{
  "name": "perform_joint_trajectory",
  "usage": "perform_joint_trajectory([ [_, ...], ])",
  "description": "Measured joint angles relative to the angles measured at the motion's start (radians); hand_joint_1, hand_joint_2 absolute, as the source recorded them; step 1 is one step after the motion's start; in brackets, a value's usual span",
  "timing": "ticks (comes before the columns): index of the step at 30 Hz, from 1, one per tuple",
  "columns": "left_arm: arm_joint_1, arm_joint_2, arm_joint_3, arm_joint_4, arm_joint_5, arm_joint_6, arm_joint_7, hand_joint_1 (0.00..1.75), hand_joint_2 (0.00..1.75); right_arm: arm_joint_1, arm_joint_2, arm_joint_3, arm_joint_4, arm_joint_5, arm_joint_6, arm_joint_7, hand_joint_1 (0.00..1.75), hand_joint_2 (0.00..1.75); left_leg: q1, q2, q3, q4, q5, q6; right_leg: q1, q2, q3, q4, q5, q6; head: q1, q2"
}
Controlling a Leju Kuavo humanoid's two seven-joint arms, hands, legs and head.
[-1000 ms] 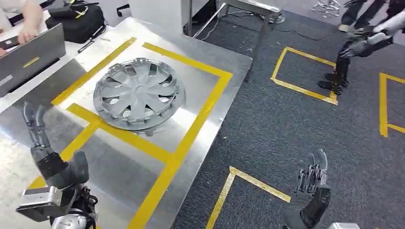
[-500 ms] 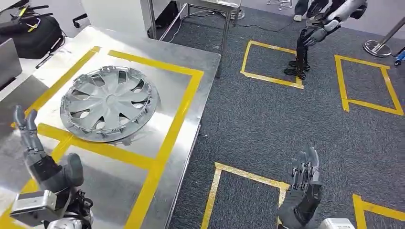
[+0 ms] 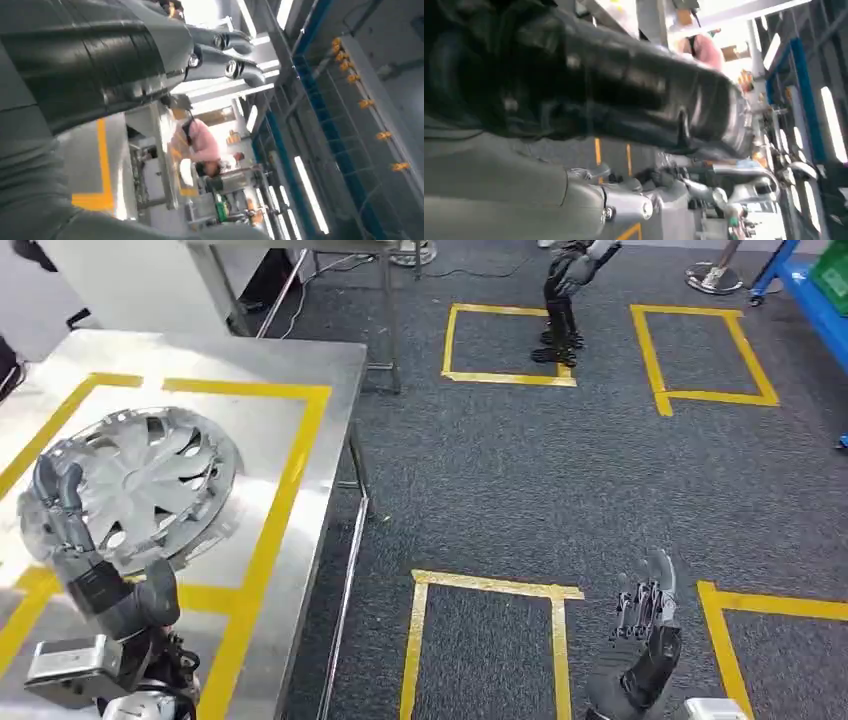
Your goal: Take the parts from the cabinet and place them on the table.
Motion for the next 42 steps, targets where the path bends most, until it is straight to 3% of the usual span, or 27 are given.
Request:
perform_joint_trajectory([
  [2, 0.006, 0.002, 0.0, 0.0, 0.001, 0.0, 0.002, 0.0, 0.0, -0.003, 0.001, 0.0, 0.001, 0.0, 0.0, 0.0, 0.0, 0.0, -0.016, -0.047, -0.094, 0.166, -0.061, 0.011, 0.006, 0.025, 0.003, -0.009, 0.002, -0.018, -0.022, 0.0],
  [4, 0.007, 0.002, -0.001, 0.0, 0.001, 0.0, 0.002, 0.0, 0.0, 0.0, 0.0, 0.0, 0.001, -0.001, 0.0, 0.0, 0.0, 0.0, -0.03, -0.056, -0.174, 0.281, -0.075, 0.021, 0.014, 0.056, 0.004, -0.009, 0.0, -0.023, -0.035, 0.0],
  [5, 0.007, 0.002, 0.0, 0.0, 0.001, 0.0, 0.002, 0.0, 0.0, 0.0, 0.001, 0.0, 0.001, -0.001, 0.0, 0.0, 0.0, 0.0, -0.034, -0.057, -0.177, 0.266, -0.049, 0.028, 0.017, 0.07, 0.008, -0.009, -0.001, -0.024, -0.037, 0.0],
  [6, 0.007, 0.002, 0.0, 0.0, 0.001, 0.0, 0.002, 0.0, 0.0, -0.001, 0.001, 0.0, 0.001, -0.002, 0.0, -0.001, 0.0, 0.0, -0.037, -0.06, -0.156, 0.202, 0.004, 0.037, 0.02, 0.088, 0.013, -0.008, -0.003, -0.025, -0.04, 0.0],
  [8, 0.007, 0.002, 0.0, 0.0, 0.001, 0.0, 0.001, 0.0, 0.0, -0.001, 0.001, 0.0, 0.001, -0.006, 0.0, -0.005, 0.0, 0.0, -0.039, -0.098, -0.093, 0.044, 0.098, 0.05, 0.022, 0.114, 0.022, -0.003, -0.011, -0.022, -0.045, 0.0],
  [9, 0.006, 0.002, 0.0, 0.0, 0.001, 0.0, 0.001, 0.0, 0.0, -0.001, 0.001, 0.0, 0.002, -0.006, 0.0, -0.005, 0.0, 0.0, -0.037, -0.145, -0.075, 0.009, 0.098, 0.054, 0.022, 0.126, 0.018, 0.001, -0.015, -0.017, -0.047, 0.0],
  [10, 0.006, 0.002, -0.001, -0.001, 0.001, 0.0, 0.001, 0.0, 0.0, -0.003, 0.001, 0.0, 0.002, -0.008, 0.0, -0.006, 0.0, 0.0, -0.031, -0.147, -0.051, -0.027, 0.084, 0.047, 0.025, 0.141, 0.01, 0.013, -0.018, -0.011, -0.043, 0.0],
  [13, 0.003, 0.002, -0.001, 0.0, 0.0, -0.002, 0.001, 0.0, 0.0, 0.002, 0.0, 0.0, 0.002, -0.009, 0.0, -0.01, 0.0, 0.0, -0.041, -0.122, -0.05, -0.024, 0.089, 0.054, 0.014, 0.17, 0.003, 0.004, -0.008, 0.007, -0.047, 0.0],
  [14, 0.002, 0.0, 0.0, 0.0, 0.0, -0.002, 0.001, 0.0, 0.0, 0.003, 0.0, 0.0, 0.001, -0.009, 0.0, -0.01, 0.0, 0.0, -0.032, -0.107, -0.042, -0.034, 0.092, 0.059, 0.016, 0.153, -0.012, 0.012, -0.015, 0.01, -0.045, 0.0],
  [15, 0.003, 0.0, 0.0, 0.0, 0.0, -0.003, 0.002, 0.0, 0.0, 0.002, 0.0, 0.0, 0.001, -0.009, 0.0, -0.012, 0.0, 0.0, -0.034, -0.095, -0.033, -0.038, 0.09, 0.062, 0.025, 0.095, -0.017, 0.04, -0.031, 0.016, -0.036, 0.0],
  [16, 0.004, 0.0, 0.0, -0.001, 0.0, -0.003, 0.001, 0.0, 0.0, 0.0, 0.0, 0.0, 0.001, -0.009, 0.0, -0.013, 0.0, 0.0, -0.037, -0.083, -0.028, -0.04, 0.089, 0.066, 0.021, 0.058, -0.046, 0.102, -0.063, 0.022, -0.021, 0.0],
  [18, 0.004, 0.0, 0.0, 0.0, 0.001, -0.003, 0.002, 0.0, 0.0, 0.0, 0.0, 0.0, 0.001, -0.01, 0.0, -0.013, 0.0, 0.0, -0.04, -0.054, -0.026, -0.04, 0.085, 0.071, 0.013, 0.033, -0.124, 0.259, -0.123, 0.03, -0.019, 0.0],
  [20, 0.004, 0.0, 0.0, 0.0, 0.001, -0.003, 0.002, 0.0, 0.0, 0.003, 0.0, 0.0, 0.002, -0.011, 0.0, -0.014, 0.0, 0.0, -0.041, -0.029, -0.024, -0.039, 0.081, 0.07, 0.008, 0.03, -0.15, 0.306, -0.123, 0.033, -0.012, 0.0],
  [21, 0.004, 0.0, 0.0, 0.0, 0.001, -0.003, 0.002, 0.0, 0.0, 0.003, 0.0, 0.0, 0.002, -0.012, 0.0, -0.014, 0.0, 0.0, -0.041, -0.018, -0.021, -0.039, 0.078, 0.07, 0.008, 0.029, -0.13, 0.265, -0.095, 0.032, -0.008, 0.0],
  [23, 0.004, 0.0, 0.0, 0.0, 0.001, -0.003, 0.002, 0.0, 0.0, 0.003, 0.0, 0.0, 0.002, -0.013, 0.0, -0.014, 0.0, 0.0, -0.041, 0.002, -0.012, -0.04, 0.071, 0.067, 0.01, 0.014, -0.038, 0.09, -0.014, 0.024, 0.001, 0.0],
  [24, 0.003, 0.0, 0.0, 0.0, 0.001, -0.003, 0.001, 0.0, 0.0, 0.002, 0.0, 0.0, 0.002, -0.013, 0.0, -0.014, 0.0, 0.0, -0.042, 0.011, -0.006, -0.041, 0.068, 0.063, 0.019, -0.035, 0.002, 0.009, -0.01, 0.016, 0.004, 0.0],
  [25, 0.003, 0.0, 0.0, 0.0, 0.0, -0.003, 0.001, 0.0, 0.0, 0.001, 0.0, 0.0, 0.002, -0.013, 0.0, -0.014, 0.0, 0.0, -0.049, 0.018, -0.006, -0.042, 0.065, 0.059, 0.034, -0.064, 0.011, -0.002, -0.021, 0.007, 0.005, 0.0],
  [29, 0.002, 0.0, 0.0, -0.001, 0.001, -0.003, 0.001, 0.0, 0.0, 0.001, 0.0, 0.0, 0.0, -0.013, 0.0, -0.015, 0.0, 0.0, -0.045, 0.053, 0.006, -0.049, 0.06, 0.038, 0.036, -0.012, 0.025, -0.018, -0.011, -0.015, 0.0, 0.0],
  [31, 0.002, 0.0, 0.0, -0.002, 0.0, -0.003, 0.0, 0.0, 0.0, 0.001, 0.0, 0.0, -0.001, -0.012, 0.0, -0.016, 0.0, 0.0, -0.039, -0.024, -0.022, 0.008, 0.024, 0.038, 0.027, 0.007, 0.044, -0.038, -0.002, -0.028, -0.008, 0.0],
  [32, 0.003, 0.001, 0.0, -0.002, 0.0, -0.002, 0.0, 0.0, 0.0, -0.002, 0.001, -0.001, 0.0, -0.013, 0.0, -0.016, 0.0, 0.0, -0.04, -0.045, -0.062, 0.084, -0.009, 0.038, 0.026, 0.018, 0.044, -0.039, -0.002, -0.032, -0.015, 0.0],
  [34, 0.006, 0.001, 0.0, -0.002, 0.001, -0.002, 0.001, 0.0, 0.0, 0.0, 0.001, -0.001, 0.0, -0.013, 0.0, -0.016, 0.0, 0.0, -0.04, -0.054, -0.144, 0.229, -0.056, 0.035, 0.028, 0.041, 0.043, -0.038, -0.004, -0.034, -0.033, 0.0],
  [35, 0.007, 0.001, 0.0, -0.002, 0.001, -0.002, 0.001, 0.0, 0.0, 0.0, 0.001, -0.001, 0.001, -0.013, 0.0, -0.016, 0.0, 0.0, -0.04, -0.054, -0.169, 0.26, -0.052, 0.035, 0.028, 0.055, 0.044, -0.037, -0.005, -0.035, -0.033, 0.0],
  [37, 0.007, 0.001, 0.0, -0.002, 0.001, -0.002, 0.001, 0.0, 0.0, 0.001, 0.001, -0.001, 0.001, -0.013, 0.0, -0.016, 0.0, 0.0, -0.039, -0.056, -0.142, 0.17, 0.025, 0.036, 0.026, 0.086, 0.044, -0.03, -0.008, -0.031, -0.038, 0.0],
  [38, 0.007, 0.001, 0.0, -0.002, 0.001, -0.002, 0.001, 0.0, 0.0, 0.001, 0.001, -0.001, 0.001, -0.013, 0.0, -0.016, 0.0, 0.0, -0.037, -0.066, -0.101, 0.077, 0.077, 0.035, 0.022, 0.101, 0.044, -0.022, -0.013, -0.025, -0.04, 0.0],
  [39, 0.006, 0.002, 0.0, -0.002, 0.001, -0.002, 0.001, 0.0, 0.0, 0.001, 0.001, -0.001, 0.001, -0.013, 0.0, -0.016, 0.0, 0.0, -0.032, -0.094, -0.063, -0.005, 0.107, 0.034, 0.02, 0.114, 0.043, -0.012, -0.019, -0.019, -0.043, 0.0],
  [40, 0.006, 0.001, 0.0, -0.001, 0.001, -0.002, 0.002, 0.0, 0.0, 0.0, 0.001, -0.001, 0.001, -0.013, 0.0, -0.016, 0.0, 0.0, -0.03, -0.131, -0.052, -0.023, 0.08, 0.03, 0.025, 0.123, 0.035, -0.003, -0.025, -0.011, -0.047, 0.0],
  [42, 0.007, 0.001, 0.0, -0.002, 0.001, -0.002, 0.002, 0.0, 0.0, 0.001, 0.0, -0.001, 0.001, -0.013, 0.0, -0.016, 0.0, 0.0, -0.037, -0.112, -0.038, -0.024, 0.085, 0.04, 0.018, 0.139, 0.029, -0.001, -0.022, -0.001, -0.044, 0.0],
])
